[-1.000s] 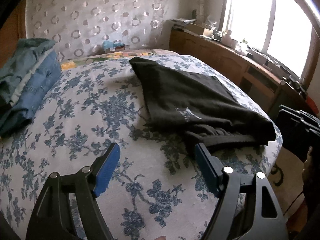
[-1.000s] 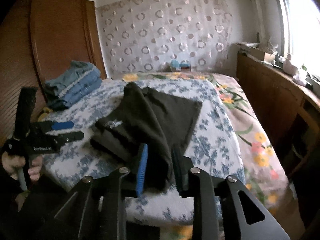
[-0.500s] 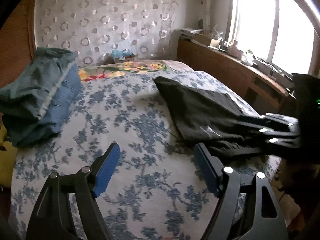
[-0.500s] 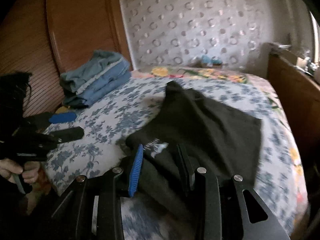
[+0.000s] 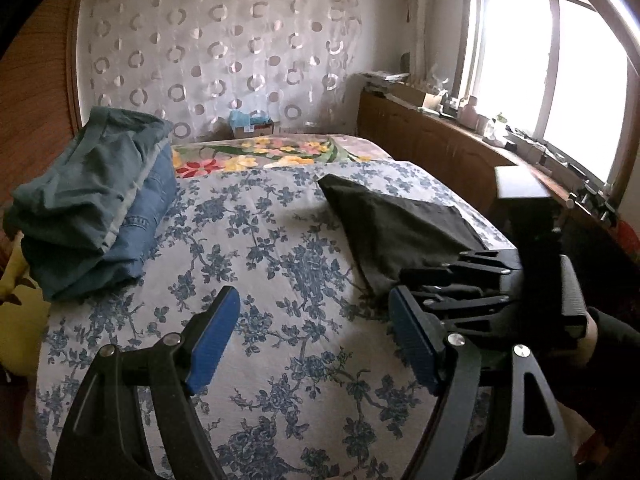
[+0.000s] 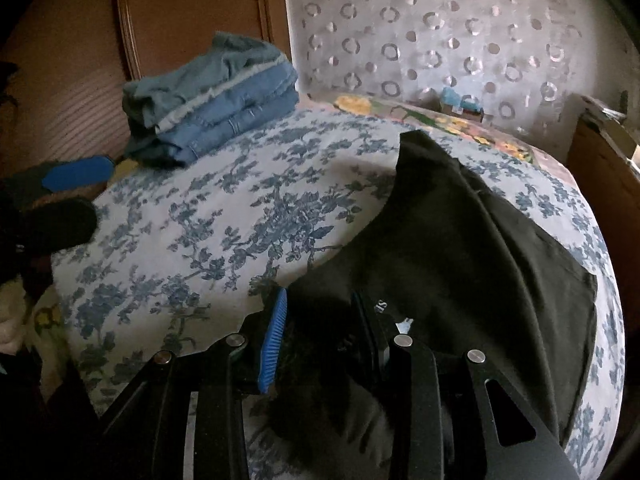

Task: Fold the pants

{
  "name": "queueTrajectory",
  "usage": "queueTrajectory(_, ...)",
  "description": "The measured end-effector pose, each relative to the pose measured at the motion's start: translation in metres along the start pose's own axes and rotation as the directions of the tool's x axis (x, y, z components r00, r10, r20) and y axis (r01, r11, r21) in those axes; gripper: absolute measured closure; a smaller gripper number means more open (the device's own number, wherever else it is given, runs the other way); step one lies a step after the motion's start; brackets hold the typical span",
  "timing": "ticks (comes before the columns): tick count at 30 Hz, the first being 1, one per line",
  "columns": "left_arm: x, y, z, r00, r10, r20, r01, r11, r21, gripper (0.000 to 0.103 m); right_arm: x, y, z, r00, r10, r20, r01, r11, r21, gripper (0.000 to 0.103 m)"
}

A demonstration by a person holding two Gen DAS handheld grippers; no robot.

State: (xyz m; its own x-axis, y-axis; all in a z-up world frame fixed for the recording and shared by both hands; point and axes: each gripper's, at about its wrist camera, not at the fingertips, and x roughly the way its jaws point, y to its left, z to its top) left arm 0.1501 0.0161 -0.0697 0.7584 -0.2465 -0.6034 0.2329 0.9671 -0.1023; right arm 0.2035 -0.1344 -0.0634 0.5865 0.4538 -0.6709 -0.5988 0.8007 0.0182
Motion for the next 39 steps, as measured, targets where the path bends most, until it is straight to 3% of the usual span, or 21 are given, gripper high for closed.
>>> queueTrajectory(6, 0.001, 0.002, 0.000, 1.000, -0.007, -0.004, 0.007, 1.000, 0.000, 0.025, 0.015, 0.005, 0.006, 0.999, -0.023, -0.038, 0.022, 0.999, -0.029, 0.069)
queueTrajectory(8, 0.003, 0.003, 0.002, 1.000, -0.011, -0.007, 0.011, 1.000, -0.003, 0.025, 0.018, 0.006, 0.008, 0.998, -0.035, -0.042, 0.033, 0.999, -0.036, 0.077)
queueTrajectory(10, 0.005, 0.004, 0.003, 1.000, -0.012, -0.009, 0.012, 1.000, -0.003, 0.025, 0.016, 0.004, 0.008, 0.999, -0.026, -0.040, 0.024, 0.999, -0.032, 0.094)
queueTrajectory(12, 0.006, 0.003, 0.004, 1.000, -0.015, -0.010, 0.015, 1.000, -0.003, 0.025, 0.012, -0.002, 0.008, 1.000, -0.016, -0.026, 0.016, 1.000, -0.004, 0.096)
queueTrajectory(14, 0.008, 0.004, 0.005, 1.000, -0.022, -0.011, 0.022, 1.000, -0.005, 0.025, 0.005, -0.012, 0.011, 0.999, 0.051, -0.002, -0.051, 0.997, 0.062, 0.096)
queueTrajectory(19, 0.017, -0.001, 0.012, 0.999, -0.037, -0.016, 0.037, 0.999, 0.004, 0.025, -0.020, -0.030, 0.020, 0.992, 0.098, 0.084, -0.107, 0.987, 0.121, 0.096)
queueTrajectory(28, 0.045, -0.023, 0.033, 0.996, -0.084, -0.037, 0.086, 0.995, 0.042, 0.025, -0.042, -0.063, 0.023, 0.990, 0.070, 0.119, -0.088, 0.985, 0.151, 0.096)
queueTrajectory(39, 0.092, -0.048, 0.053, 0.990, -0.114, -0.085, 0.121, 0.990, 0.080, 0.025, -0.043, -0.134, 0.026, 0.989, -0.062, 0.135, 0.030, 0.973, 0.227, 0.096)
